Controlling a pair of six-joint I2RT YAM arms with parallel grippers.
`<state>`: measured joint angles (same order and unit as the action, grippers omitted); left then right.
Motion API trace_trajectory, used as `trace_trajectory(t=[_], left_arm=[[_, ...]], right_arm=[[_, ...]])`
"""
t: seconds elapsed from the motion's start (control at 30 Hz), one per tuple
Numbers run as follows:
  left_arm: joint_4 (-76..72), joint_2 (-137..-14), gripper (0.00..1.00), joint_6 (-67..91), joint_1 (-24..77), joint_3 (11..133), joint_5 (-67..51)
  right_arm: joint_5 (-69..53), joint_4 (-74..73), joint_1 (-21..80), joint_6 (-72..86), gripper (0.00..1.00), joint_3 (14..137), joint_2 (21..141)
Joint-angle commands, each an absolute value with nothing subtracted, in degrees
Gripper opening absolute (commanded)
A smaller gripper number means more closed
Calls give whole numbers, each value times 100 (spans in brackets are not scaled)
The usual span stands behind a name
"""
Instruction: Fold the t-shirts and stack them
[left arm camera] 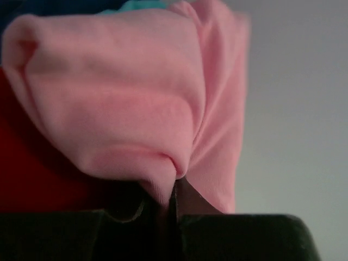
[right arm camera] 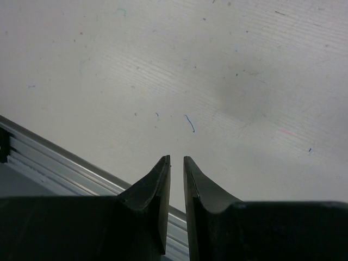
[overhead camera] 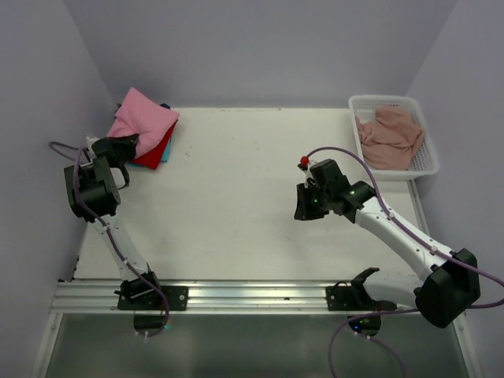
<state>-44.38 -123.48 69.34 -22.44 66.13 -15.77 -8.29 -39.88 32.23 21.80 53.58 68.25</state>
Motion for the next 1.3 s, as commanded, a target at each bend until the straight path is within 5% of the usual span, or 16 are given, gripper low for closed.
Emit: trace_trajectory(t=[0.0,0.27,0.37,0.4,0.7,0.77,0.8,0.83,1.27], left_arm=[[-4798,-12392,0,7224,-2426,6214,-1450],[-4308,-11587,0,7321,-2514,6074,-1336],[-3641,-10874,69,7365,-2522,5898,-1090],[-3421,-10672,100,7339,-2522,5863,-1003],[-1617,-7860,100,6366,-2496,5142,-1403],[-1408,-7386,100,5848,-2470,4975,-1730],[-1241,-7244,100,5671,-2452,4949,-2010],[-970,-7094,100,5486,-2443,4861,-2178],[1599,-5230,100,2508,-54,4624,-3330]], right_arm=[[-826,-4060,3234,2109,20,5590,6768],[-809,-4052,3234,2162,24,5414,6574],[-809,-3999,3226,2162,30,5388,6592],[-817,-3973,3234,2153,31,5396,6592],[-817,-3850,3226,2101,62,5344,6566],[-678,-3823,3234,2153,77,5317,6452],[-607,-3806,3234,2171,95,5309,6399],[-554,-3797,3234,2180,99,5291,6294],[676,-4280,3226,2373,99,5405,5521]])
